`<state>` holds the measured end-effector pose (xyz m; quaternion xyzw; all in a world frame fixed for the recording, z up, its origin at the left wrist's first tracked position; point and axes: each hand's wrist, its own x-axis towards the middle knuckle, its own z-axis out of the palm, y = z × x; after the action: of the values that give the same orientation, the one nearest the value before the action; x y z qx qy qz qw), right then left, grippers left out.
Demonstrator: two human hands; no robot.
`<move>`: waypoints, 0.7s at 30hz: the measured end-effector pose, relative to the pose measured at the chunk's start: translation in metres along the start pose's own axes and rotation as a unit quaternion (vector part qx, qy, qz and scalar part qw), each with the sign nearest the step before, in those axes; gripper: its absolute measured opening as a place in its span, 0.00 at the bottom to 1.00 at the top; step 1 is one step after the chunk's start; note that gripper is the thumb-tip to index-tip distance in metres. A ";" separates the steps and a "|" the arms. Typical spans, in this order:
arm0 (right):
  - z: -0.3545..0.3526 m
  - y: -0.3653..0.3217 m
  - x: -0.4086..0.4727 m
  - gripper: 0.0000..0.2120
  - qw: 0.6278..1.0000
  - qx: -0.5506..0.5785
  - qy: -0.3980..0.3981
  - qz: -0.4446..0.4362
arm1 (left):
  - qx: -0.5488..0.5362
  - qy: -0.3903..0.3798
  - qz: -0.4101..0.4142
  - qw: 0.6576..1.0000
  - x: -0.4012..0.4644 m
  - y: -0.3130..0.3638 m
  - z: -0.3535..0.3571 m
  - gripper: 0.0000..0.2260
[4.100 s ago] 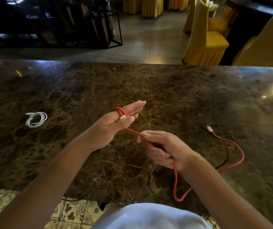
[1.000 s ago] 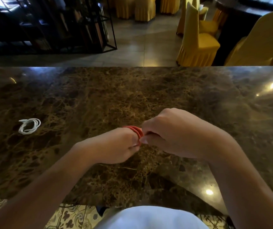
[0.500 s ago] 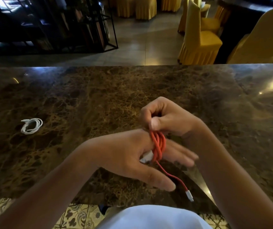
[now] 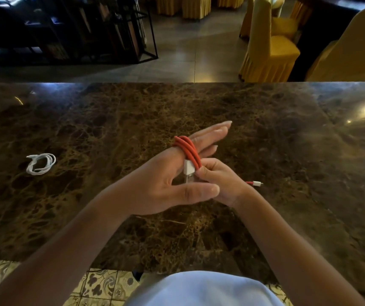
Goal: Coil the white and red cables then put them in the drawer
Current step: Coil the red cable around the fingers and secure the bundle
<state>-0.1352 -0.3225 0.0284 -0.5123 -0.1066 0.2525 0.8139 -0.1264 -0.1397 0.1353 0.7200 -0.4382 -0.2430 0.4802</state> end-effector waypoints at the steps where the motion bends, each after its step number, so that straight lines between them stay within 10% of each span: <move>1: 0.003 0.002 -0.001 0.14 1.000 0.004 -0.018 -0.003 | 0.000 0.007 0.000 1.000 0.001 -0.002 -0.001 0.37; 8: 0.014 0.001 -0.013 0.15 0.983 -0.179 0.049 0.014 | 0.061 0.052 -0.005 0.997 0.002 -0.023 -0.010 0.41; 13: 0.021 -0.031 -0.030 0.06 0.854 -0.514 0.075 -0.028 | 0.252 0.013 -0.089 0.964 -0.002 -0.055 -0.017 0.46; 21: 0.053 -0.079 -0.043 0.07 0.704 -0.708 0.033 -0.046 | 0.208 -0.074 -0.147 0.964 0.003 -0.059 0.005 0.49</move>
<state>-0.1707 -0.3313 0.1262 -0.9404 -0.2503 0.0474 0.2251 -0.1056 -0.1351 0.0805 0.8403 -0.4031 -0.2670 0.2453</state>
